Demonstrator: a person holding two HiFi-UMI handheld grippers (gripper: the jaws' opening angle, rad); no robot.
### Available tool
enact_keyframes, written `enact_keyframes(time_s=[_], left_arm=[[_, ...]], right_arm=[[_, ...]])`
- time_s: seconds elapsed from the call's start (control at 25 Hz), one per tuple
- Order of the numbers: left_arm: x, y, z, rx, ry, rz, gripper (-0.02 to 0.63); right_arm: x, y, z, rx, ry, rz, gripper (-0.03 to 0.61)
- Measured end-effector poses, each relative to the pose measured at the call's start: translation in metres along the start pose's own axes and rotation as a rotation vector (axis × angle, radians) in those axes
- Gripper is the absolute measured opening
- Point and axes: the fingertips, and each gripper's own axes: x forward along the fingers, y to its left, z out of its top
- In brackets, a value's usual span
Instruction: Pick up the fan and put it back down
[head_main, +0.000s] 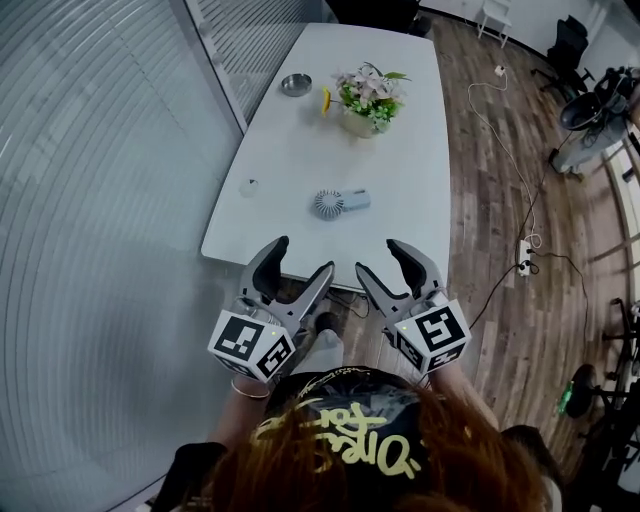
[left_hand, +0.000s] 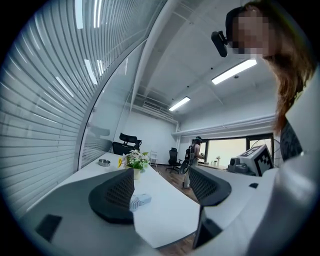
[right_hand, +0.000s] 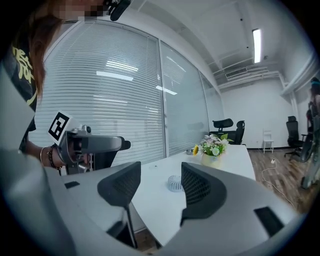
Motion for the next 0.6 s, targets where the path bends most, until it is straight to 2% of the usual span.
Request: enact_keyframes(time_s=[0.6], left_arm=[[0.067, 0.06, 0.018, 0.0, 0.032, -0.061, 0.344]], right_arm=[[0.072, -0.05, 0.016, 0.026, 0.001, -0.059, 0.236]])
